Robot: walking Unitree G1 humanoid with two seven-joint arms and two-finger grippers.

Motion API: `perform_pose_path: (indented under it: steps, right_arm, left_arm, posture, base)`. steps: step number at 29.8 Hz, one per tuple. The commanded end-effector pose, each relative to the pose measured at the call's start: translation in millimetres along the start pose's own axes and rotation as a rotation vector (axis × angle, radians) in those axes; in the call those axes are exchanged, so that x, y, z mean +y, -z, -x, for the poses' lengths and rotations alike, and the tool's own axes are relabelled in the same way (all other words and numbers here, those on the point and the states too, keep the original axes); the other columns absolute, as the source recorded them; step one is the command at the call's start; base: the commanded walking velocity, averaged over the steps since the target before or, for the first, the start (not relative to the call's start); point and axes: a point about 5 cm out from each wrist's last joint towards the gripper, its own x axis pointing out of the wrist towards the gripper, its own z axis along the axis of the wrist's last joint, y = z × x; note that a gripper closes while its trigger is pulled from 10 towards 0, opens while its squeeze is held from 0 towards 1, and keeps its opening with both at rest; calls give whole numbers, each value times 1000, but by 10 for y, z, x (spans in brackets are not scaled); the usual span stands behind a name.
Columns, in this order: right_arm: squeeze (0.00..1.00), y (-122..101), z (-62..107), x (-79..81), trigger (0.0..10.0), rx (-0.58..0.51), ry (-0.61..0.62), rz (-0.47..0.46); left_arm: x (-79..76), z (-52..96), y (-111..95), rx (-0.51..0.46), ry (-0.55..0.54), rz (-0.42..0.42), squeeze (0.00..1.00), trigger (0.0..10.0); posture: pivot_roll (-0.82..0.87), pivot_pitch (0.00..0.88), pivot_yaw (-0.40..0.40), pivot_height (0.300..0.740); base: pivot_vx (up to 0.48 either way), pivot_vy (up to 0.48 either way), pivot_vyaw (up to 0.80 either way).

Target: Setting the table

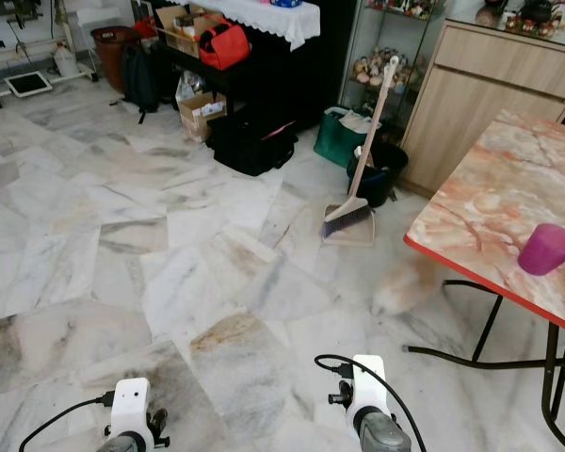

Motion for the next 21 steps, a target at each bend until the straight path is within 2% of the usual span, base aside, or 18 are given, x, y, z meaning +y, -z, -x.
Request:
perform_pose_path:
  steps: [1, 9, 21]
  right_arm:
    - [0, -12, -4, -7, 10000, 2, 8, -10]
    - [0, -31, -9, -10, 10000, -1, 12, -16]
    - [0, -28, -8, -11, 10000, -1, 17, -24]
  left_arm:
    - [7, 4, 11, 3, 3, -31, 0, 10000]
    - [0, -2, -4, 1, 4, -23, 0, 10000]
    - [12, 2, 3, 1, 2, -16, 0, 10000]
  posture:
    - [45, 0, -28, 740]
    - [44, 0, -27, 740]
    - [46, 0, -23, 740]
  base:
    - [0, -480, -731]
    - [0, -472, -733]
    - [0, 0, -733]
